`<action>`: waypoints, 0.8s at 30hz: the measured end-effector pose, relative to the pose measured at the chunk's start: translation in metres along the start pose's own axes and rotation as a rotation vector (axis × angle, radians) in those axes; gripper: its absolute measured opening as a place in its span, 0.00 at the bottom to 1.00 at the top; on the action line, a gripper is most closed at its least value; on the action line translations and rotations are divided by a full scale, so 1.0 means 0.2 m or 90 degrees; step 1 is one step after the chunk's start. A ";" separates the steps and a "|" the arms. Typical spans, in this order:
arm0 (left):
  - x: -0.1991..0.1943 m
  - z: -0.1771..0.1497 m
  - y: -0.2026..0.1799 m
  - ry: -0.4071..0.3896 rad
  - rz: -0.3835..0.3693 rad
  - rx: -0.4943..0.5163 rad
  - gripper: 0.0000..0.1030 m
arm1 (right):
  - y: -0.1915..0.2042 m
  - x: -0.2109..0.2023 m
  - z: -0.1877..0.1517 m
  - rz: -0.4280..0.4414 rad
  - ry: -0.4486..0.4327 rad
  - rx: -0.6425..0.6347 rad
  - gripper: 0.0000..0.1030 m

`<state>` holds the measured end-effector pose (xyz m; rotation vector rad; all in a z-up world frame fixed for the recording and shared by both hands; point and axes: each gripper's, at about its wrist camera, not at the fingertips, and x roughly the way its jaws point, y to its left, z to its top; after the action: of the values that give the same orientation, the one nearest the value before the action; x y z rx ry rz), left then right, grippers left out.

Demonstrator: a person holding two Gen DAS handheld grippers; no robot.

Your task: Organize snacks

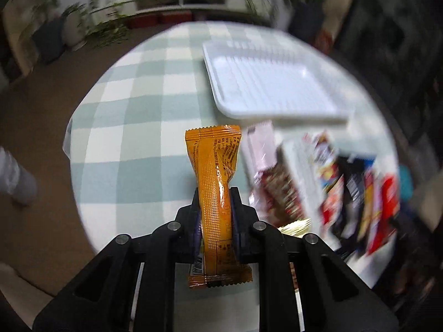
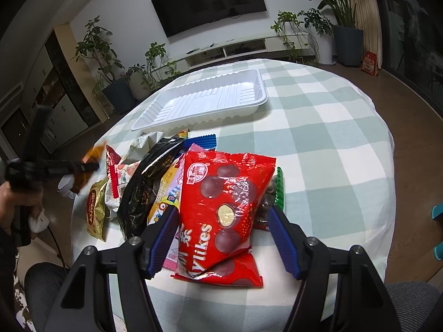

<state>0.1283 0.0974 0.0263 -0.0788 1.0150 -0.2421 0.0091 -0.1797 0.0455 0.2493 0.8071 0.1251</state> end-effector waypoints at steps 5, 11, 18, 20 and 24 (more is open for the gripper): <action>-0.05 -0.10 0.00 -0.069 -0.090 -0.103 0.15 | 0.03 0.01 -0.01 -0.015 0.009 -0.014 0.68; -0.06 -0.19 0.02 -0.123 -0.137 -0.138 0.15 | 0.03 0.07 -0.01 -0.046 0.034 -0.016 0.72; -0.05 -0.20 0.03 -0.130 -0.139 -0.131 0.15 | 0.01 0.11 -0.01 -0.035 0.042 0.000 0.58; -0.06 -0.21 0.04 -0.133 -0.141 -0.132 0.15 | 0.01 0.11 -0.01 -0.019 0.046 0.003 0.48; -0.06 -0.21 0.05 -0.136 -0.146 -0.142 0.15 | -0.01 0.10 -0.01 0.010 0.045 0.024 0.37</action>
<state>0.0890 0.1120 0.0128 -0.4164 0.8167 -0.3215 0.0224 -0.1779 0.0297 0.2878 0.8779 0.1333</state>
